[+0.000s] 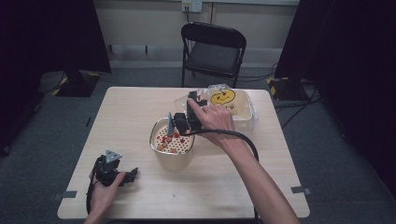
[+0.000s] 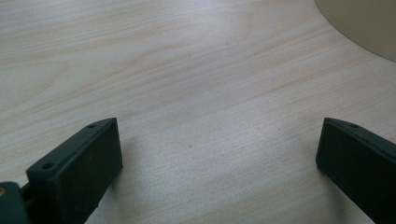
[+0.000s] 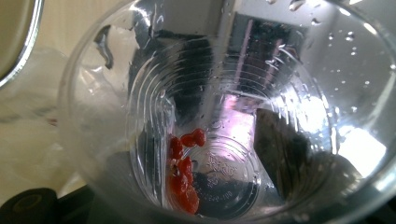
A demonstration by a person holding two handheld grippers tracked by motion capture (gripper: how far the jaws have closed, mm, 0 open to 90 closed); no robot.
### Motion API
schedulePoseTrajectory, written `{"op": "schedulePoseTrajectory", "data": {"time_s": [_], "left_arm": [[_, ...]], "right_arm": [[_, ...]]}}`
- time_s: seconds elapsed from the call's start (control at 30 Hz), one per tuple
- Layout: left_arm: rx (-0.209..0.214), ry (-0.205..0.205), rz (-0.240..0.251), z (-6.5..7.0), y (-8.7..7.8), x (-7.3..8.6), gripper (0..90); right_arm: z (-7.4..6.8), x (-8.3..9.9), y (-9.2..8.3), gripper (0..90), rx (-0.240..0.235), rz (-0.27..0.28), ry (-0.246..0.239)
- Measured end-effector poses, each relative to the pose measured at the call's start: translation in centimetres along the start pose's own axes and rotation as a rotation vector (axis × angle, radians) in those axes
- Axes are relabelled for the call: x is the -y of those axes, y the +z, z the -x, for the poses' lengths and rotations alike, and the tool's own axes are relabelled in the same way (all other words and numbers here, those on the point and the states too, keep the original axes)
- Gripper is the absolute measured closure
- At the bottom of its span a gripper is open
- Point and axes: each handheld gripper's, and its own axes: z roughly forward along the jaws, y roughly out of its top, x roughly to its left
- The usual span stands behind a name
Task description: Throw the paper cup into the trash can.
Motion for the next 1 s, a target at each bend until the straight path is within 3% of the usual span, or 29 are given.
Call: {"op": "schedulePoseTrajectory", "data": {"time_s": [0.07,0.17,0.2,0.23,0.27,0.3,0.33,0.43,0.47,0.5,0.53,0.57,0.6,0.77,0.9,0.97,1.0], "left_arm": [[0.001,0.0,-0.001,0.0,0.0,0.0,0.0],[-0.001,0.0,-0.001,0.0,0.0,0.0,0.0],[-0.001,0.0,-0.001,0.0,0.0,0.0,0.0],[0.002,0.0,-0.001,0.0,0.0,0.0,0.0],[0.002,0.0,-0.001,0.0,0.0,0.0,0.0],[0.001,0.001,-0.001,0.0,0.0,0.0,0.0],[-0.002,-0.001,0.0,0.0,0.0,0.0,0.0],[0.0,-0.001,0.0,0.0,0.0,0.0,0.0],[0.001,-0.001,0.0,0.0,0.0,0.0,0.0],[0.001,0.0,-0.001,0.0,0.0,0.0,0.0],[0.001,0.0,-0.001,0.0,0.0,0.0,0.0],[0.002,0.0,0.0,0.0,0.0,0.0,0.0],[0.001,0.0,-0.001,0.0,0.0,0.0,0.0],[0.001,0.0,-0.001,0.0,0.0,0.0,0.0],[-0.001,0.0,0.0,0.0,0.0,0.0,0.0],[0.002,0.0,-0.001,0.0,0.0,0.0,0.0],[-0.002,0.0,0.0,0.0,0.0,0.0,0.0]], "right_arm": [[0.6,0.6,0.1,48.5,-0.05,0.002,0.079],[1.8,1.7,0.3,48.5,-0.179,0.045,0.265],[1.8,1.7,0.3,48.5,-0.179,0.045,0.265],[2.8,2.8,0.6,48.5,-0.292,0.1,0.438],[2.8,2.8,0.6,48.5,-0.292,0.1,0.438],[3.8,4.1,1.1,48.5,-0.42,0.162,0.611],[4.1,4.5,1.3,48.4,-0.454,0.194,0.655],[5.0,6.3,1.9,48.3,-0.573,0.261,0.846],[5.2,6.8,2.1,48.2,-0.595,0.276,0.886],[5.4,7.3,2.2,48.1,-0.615,0.291,0.924],[5.4,7.3,2.2,48.1,-0.615,0.291,0.924],[5.7,8.2,2.5,48.0,-0.646,0.306,1.002],[5.8,8.6,2.7,47.9,-0.655,0.311,1.036],[5.4,11.5,4.6,47.7,-0.66,0.259,1.206],[5.1,13.7,5.4,47.5,-0.633,0.233,1.302],[5.2,14.2,5.5,47.4,-0.618,0.223,1.317],[5.3,15.1,6.0,47.1,-0.607,0.224,1.369]]}}
